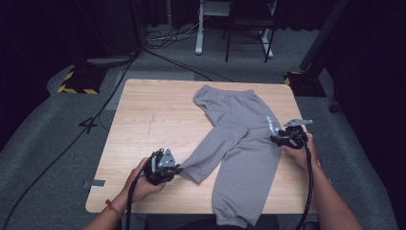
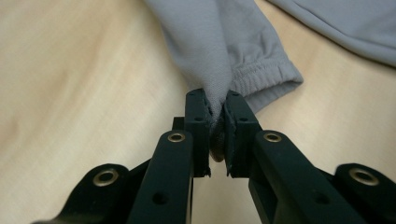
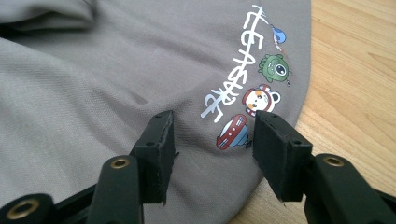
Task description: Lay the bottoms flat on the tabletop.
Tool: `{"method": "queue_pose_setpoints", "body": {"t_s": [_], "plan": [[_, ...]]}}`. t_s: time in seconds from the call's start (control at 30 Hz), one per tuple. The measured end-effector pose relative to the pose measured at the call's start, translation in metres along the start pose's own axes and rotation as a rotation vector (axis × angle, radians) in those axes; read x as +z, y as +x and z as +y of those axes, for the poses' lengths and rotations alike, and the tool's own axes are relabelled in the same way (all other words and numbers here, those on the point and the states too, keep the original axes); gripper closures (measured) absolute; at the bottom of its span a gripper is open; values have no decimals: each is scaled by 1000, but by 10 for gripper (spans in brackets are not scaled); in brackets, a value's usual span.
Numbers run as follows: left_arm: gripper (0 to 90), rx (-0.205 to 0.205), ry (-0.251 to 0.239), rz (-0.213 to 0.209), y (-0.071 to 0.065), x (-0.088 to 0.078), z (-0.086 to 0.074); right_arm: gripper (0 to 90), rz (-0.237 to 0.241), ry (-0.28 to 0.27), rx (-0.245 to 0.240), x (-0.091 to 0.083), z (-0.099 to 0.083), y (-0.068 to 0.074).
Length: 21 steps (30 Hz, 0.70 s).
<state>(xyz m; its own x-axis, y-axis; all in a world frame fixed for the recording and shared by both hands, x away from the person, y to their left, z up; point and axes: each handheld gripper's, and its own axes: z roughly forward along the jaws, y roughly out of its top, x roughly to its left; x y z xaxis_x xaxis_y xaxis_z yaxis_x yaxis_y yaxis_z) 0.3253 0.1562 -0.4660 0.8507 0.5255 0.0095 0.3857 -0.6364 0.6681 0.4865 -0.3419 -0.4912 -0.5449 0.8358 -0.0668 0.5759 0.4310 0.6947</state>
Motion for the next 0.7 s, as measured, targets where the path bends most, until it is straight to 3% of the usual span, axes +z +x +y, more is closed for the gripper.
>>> {"method": "queue_pose_setpoints", "body": {"t_s": [0.23,0.37,0.5,0.63,0.7], "plan": [[807,19,28,-55,-42,-14,-25,490,-1,0,-1,0,0,1],[706,21,7,-78,-52,-13,-24,486,-2,1,-5,0,0,1],[513,22,-34,-56,-47,-9,-4,481,-3,5,-11,0,1,1],[360,43,-62,-25,-28,0,33,479,-2,0,-12,1,1,2],[315,28,-88,-45,-12,11,52,479,-8,2,-20,1,2,3]]}}
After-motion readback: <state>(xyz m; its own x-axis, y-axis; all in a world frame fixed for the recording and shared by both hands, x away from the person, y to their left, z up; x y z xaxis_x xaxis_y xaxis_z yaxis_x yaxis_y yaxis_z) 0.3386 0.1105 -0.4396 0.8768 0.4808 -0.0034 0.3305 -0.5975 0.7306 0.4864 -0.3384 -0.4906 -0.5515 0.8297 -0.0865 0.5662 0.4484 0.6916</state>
